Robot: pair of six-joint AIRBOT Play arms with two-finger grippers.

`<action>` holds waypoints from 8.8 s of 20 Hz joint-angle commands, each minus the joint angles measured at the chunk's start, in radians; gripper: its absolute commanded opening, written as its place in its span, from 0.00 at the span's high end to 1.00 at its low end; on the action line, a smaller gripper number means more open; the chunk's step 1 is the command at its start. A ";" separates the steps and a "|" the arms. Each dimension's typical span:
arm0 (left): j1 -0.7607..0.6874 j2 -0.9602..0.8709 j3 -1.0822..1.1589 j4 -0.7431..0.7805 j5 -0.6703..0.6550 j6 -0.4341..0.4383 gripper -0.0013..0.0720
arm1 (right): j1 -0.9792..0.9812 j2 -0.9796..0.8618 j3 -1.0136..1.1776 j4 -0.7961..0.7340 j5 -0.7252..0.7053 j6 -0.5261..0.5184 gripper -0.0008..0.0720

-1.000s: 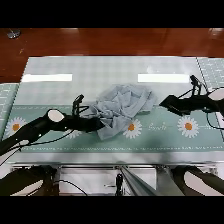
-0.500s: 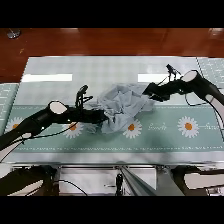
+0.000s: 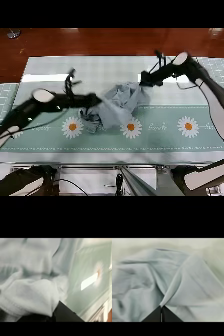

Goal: Fold the shirts.

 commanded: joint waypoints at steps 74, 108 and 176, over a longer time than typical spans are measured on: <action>0.778 -0.161 -0.158 0.133 -0.486 0.293 0.96 | -0.586 0.673 -0.943 -0.172 0.092 0.014 0.14; 0.700 0.614 1.056 0.757 -0.544 -0.206 0.96 | -0.274 1.144 0.346 -0.371 0.421 0.109 0.94; 0.782 0.121 -0.347 0.512 -0.504 -0.177 0.02 | -0.474 0.663 -0.828 -0.108 -0.045 -0.052 0.14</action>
